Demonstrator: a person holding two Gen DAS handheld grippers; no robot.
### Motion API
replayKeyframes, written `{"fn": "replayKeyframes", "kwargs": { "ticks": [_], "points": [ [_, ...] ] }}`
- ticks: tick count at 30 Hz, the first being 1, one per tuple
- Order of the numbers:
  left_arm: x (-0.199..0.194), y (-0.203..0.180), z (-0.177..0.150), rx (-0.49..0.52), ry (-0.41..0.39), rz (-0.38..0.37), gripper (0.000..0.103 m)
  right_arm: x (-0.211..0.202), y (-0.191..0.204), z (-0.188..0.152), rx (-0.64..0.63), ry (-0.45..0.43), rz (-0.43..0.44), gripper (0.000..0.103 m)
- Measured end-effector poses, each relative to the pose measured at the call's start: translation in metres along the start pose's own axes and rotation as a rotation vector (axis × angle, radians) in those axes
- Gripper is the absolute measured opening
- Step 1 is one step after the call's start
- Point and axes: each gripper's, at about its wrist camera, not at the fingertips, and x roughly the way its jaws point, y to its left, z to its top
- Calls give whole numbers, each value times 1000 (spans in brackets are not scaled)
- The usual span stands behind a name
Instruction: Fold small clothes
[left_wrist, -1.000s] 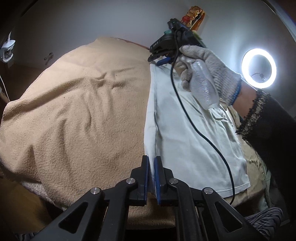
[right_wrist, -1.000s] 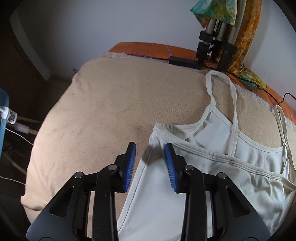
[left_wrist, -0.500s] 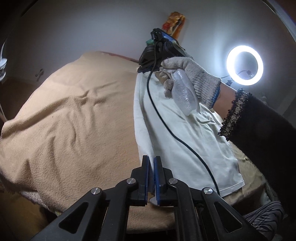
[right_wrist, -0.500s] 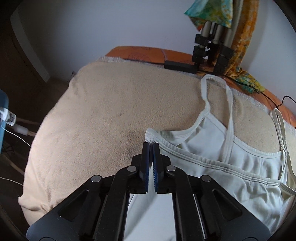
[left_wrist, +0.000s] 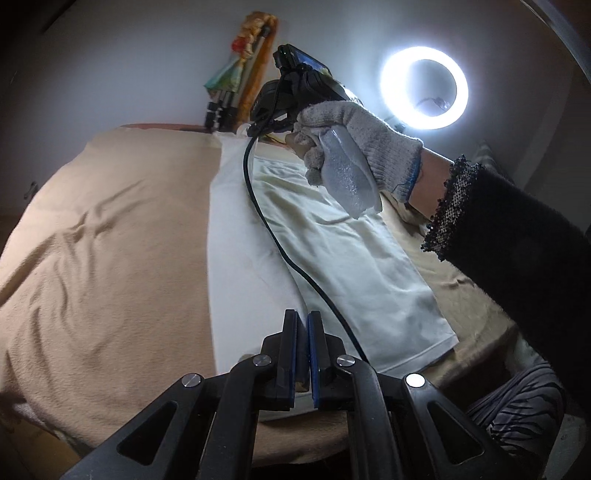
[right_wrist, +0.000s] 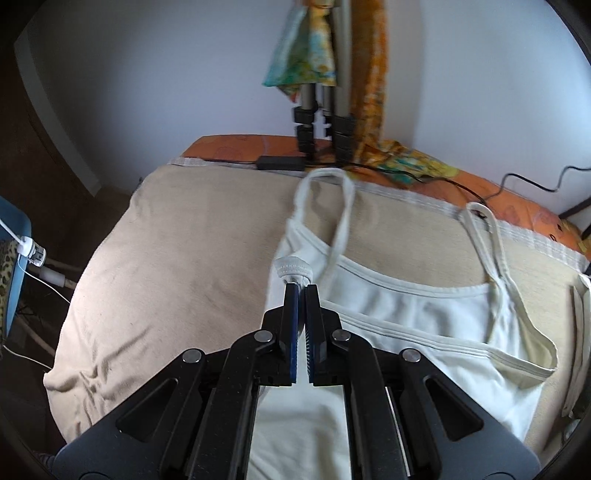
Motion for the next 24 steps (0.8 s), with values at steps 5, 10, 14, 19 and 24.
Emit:
{"fn": "replayKeyframes", "kwargs": {
  "ticks": [5, 10, 14, 19, 24],
  "points": [
    [22, -17, -4, 21, 58, -37, 2, 7, -31, -8, 46, 21, -24, 4],
    [38, -23, -5, 23, 102, -51, 2, 22, -39, -13, 40, 37, -42, 4],
    [49, -24, -5, 17, 132, -64, 3, 33, -37, -16, 24, 51, -51, 4],
    [57, -30, -7, 33, 159, -82, 30, 34, -41, -19, 36, 56, -28, 4],
    [49, -36, -10, 77, 151, -96, 34, 4, -55, -23, 61, -2, -27, 38]
  ]
}}
